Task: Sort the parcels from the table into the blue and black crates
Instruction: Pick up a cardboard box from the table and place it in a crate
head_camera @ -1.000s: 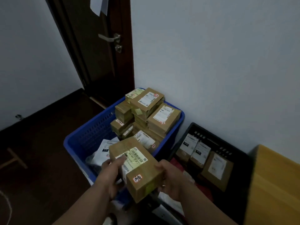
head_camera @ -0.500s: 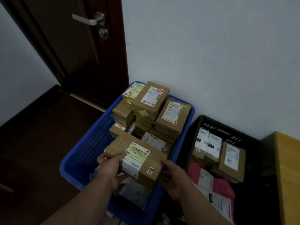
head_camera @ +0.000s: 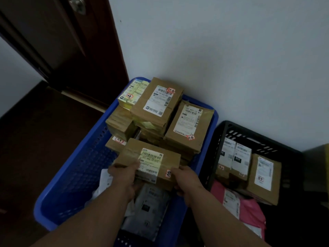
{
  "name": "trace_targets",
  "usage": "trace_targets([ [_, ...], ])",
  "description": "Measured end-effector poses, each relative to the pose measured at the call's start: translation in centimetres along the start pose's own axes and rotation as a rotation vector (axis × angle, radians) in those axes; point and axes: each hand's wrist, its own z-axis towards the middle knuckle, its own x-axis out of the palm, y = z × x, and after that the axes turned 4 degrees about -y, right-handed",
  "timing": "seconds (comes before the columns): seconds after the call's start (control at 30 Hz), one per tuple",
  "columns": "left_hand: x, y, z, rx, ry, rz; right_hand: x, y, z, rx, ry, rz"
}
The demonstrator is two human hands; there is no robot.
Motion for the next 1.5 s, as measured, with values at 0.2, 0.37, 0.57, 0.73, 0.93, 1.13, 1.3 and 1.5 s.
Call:
trace_targets([
  [0.2, 3.5, 0.7, 3.8, -0.033, 0.066, 0.157, 0.3, -0.2, 3.5, 0.004, -0.156, 0.047],
  [0.37, 3.6, 1.0, 6.1, -0.039, -0.007, 0.505, 2.4, -1.4, 3.1, -0.109, -0.313, -0.074],
  [0.57, 3.6, 1.0, 6.0, 0.019, 0.083, 0.603, 3.4, -2.3, 3.0, -0.139, -0.28, -0.205],
  [0.73, 3.9, -0.2, 5.2, -0.014, 0.157, 0.729, 3.8, -3.0, 3.3, -0.162, -0.3, -0.105],
  [0.93, 2.6, -0.5, 2.8, -0.008, 0.254, 0.72, 4.1, -4.1, 2.6, -0.201, -0.273, -0.135],
  [1.13, 1.0, -0.5, 0.9, -0.003, 0.261, 0.653, 3.5, -4.5, 0.1, -0.146, -0.258, -0.046],
  [1.3, -0.4, -0.1, -1.3, 0.179, 0.277, 0.734, 2.6, -5.4, -3.5, -0.147, -0.246, 0.019],
  [1.5, 0.7, 1.6, -6.0, 0.349, 0.34, 0.797, -1.0, -6.4, -7.0, -0.148, -0.239, 0.143],
])
